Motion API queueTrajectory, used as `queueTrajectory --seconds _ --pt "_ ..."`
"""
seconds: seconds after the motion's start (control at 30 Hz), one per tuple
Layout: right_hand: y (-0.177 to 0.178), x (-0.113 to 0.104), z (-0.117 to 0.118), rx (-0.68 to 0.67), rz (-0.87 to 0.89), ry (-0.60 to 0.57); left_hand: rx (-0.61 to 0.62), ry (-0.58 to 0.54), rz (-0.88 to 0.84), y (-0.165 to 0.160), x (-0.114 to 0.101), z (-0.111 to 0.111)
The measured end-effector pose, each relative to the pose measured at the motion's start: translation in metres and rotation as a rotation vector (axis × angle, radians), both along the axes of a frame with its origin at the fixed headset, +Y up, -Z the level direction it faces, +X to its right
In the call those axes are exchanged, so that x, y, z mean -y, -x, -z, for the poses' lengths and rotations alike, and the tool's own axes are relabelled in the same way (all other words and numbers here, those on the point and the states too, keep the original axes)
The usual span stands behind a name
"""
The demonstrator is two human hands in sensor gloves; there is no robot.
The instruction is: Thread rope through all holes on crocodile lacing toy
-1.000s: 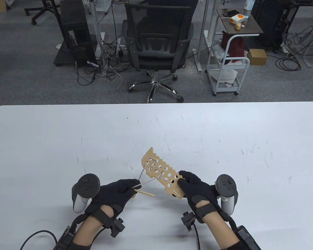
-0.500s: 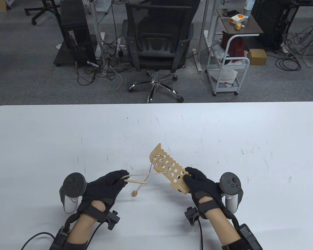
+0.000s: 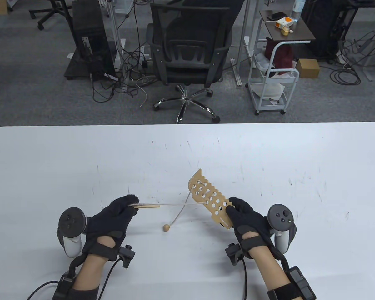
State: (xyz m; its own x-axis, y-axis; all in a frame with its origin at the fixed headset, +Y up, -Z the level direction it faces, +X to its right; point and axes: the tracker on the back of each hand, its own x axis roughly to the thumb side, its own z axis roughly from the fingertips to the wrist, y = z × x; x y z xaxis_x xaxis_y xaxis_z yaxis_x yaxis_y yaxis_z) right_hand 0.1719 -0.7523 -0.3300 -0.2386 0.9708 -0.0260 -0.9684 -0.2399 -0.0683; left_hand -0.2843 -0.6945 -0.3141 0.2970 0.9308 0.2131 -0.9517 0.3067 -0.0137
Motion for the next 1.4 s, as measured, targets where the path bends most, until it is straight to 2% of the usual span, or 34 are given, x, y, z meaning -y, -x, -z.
queueTrajectory --seconds 0.37,0.6,1.4 --pt "-0.013 0.005 0.005 0.058 0.000 0.030 -0.083 -0.006 -0.050 0.019 0.000 0.002" --pt "-0.012 0.004 0.004 0.060 -0.005 0.024 -0.074 -0.003 -0.036 0.015 0.002 0.002" --pt "0.039 -0.007 -0.015 -0.142 -0.080 -0.052 0.121 -0.086 0.222 -0.050 0.002 -0.010"
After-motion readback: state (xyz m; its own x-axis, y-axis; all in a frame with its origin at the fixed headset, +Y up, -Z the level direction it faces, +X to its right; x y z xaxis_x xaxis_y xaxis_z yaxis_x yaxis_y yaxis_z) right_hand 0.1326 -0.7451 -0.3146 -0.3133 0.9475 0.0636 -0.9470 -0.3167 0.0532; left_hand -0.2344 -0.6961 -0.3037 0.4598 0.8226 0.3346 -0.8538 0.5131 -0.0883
